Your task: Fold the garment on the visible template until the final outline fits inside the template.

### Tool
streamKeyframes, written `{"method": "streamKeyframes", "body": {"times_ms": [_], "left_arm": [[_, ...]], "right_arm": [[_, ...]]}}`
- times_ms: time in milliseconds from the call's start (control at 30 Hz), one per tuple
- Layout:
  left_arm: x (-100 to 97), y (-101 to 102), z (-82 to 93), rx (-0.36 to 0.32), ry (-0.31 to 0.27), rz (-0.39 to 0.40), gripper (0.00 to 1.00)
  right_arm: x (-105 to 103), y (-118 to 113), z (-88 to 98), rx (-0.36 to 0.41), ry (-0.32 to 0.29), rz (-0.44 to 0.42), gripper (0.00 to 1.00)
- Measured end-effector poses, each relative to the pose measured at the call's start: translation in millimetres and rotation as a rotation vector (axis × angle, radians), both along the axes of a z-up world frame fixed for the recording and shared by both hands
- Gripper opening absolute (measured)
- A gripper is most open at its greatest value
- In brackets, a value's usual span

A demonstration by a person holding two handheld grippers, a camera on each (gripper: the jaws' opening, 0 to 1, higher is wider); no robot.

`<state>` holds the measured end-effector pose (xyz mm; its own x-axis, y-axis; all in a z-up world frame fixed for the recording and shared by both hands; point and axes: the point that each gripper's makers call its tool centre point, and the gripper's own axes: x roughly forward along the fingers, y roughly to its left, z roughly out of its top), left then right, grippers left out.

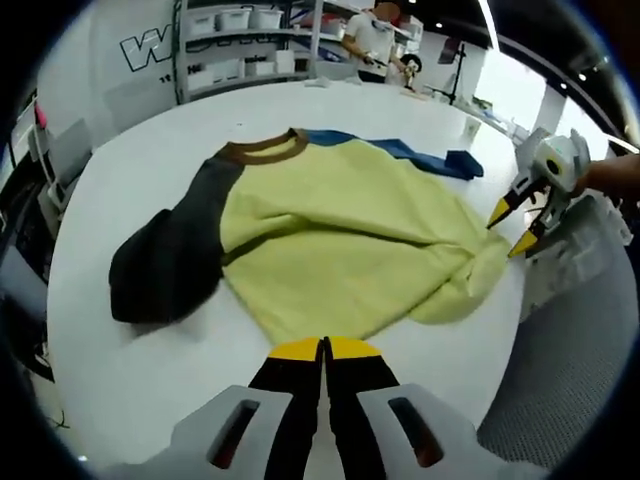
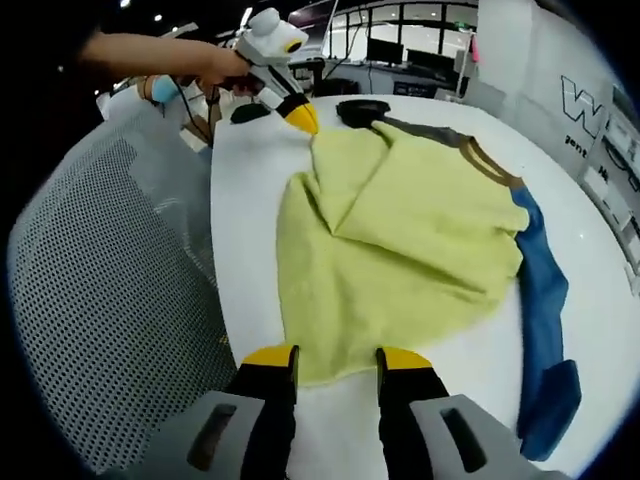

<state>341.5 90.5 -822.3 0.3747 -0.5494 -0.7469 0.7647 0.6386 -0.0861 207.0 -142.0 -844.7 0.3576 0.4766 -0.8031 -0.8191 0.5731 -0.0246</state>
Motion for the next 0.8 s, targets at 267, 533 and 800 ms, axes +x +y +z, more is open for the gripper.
{"method": "streamKeyframes", "body": {"times_ms": [267,533,800], "left_arm": [[-1.5,7,1.3,0.007,0.002,0.014,0.03],[-10.3,4,2.7,-0.007,0.017,-0.008,0.12],[-10.7,4,-2.5,0.026,0.008,-0.042,0.21]], "right_arm": [[2,-5,-0.1,-0.006,-0.014,-0.007,0.1],[4,-17,-0.3,-0.013,-0.011,-0.041,0.02],[3,-22,-0.8,-0.007,-0.006,-0.057,0.0]]}}
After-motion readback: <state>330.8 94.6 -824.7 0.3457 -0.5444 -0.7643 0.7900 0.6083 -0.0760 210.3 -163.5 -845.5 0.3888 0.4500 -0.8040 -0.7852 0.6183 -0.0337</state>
